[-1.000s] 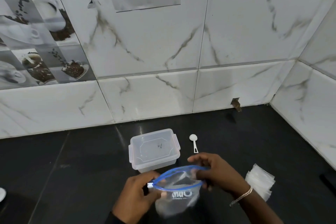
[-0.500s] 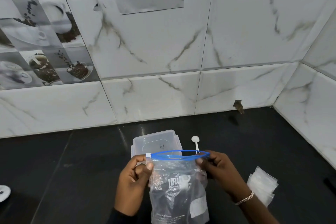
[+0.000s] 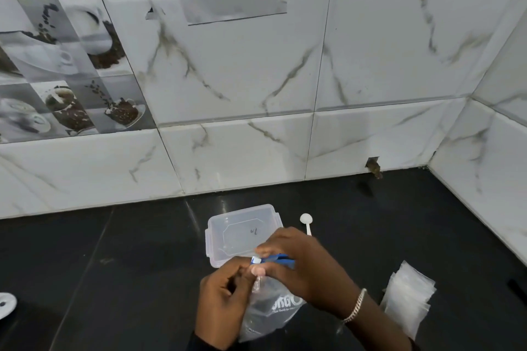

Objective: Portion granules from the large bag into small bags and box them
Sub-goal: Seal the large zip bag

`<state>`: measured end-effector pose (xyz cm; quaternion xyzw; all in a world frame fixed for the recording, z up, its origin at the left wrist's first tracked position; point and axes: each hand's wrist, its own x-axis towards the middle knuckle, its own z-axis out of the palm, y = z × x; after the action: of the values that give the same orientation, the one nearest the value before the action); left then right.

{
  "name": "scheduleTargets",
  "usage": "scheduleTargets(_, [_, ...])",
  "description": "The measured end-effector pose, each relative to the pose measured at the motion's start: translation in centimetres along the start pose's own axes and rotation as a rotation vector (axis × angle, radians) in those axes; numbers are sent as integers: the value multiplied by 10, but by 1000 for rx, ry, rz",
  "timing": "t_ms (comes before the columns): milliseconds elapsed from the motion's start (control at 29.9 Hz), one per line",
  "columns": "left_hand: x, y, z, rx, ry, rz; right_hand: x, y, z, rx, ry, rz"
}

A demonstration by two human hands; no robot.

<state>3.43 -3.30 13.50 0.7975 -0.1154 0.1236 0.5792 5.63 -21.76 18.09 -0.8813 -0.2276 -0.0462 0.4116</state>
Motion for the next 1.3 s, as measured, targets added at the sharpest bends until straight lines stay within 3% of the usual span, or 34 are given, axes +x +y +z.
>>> scheduleTargets(234, [1, 7, -1, 66, -56, 62, 9, 1, -2, 176, -84, 99])
scheduleTargets(535, [1, 19, 1, 80, 8, 127, 13, -1, -16, 68, -222, -45])
scheduleTargets(802, [7, 26, -16, -77, 165, 0, -7, 15, -43, -94, -249, -3])
scheduleTargets(1003, [4, 20, -23, -117, 168, -71, -35, 31, -65, -116, -201, 19])
scheduleTargets(1204, [8, 21, -11, -198, 140, -131, -57, 48, -75, 40, -130, 152])
scheduleTargets(1304, [17, 22, 5, -312, 130, -163, -70, 58, -68, 405, -6, 313])
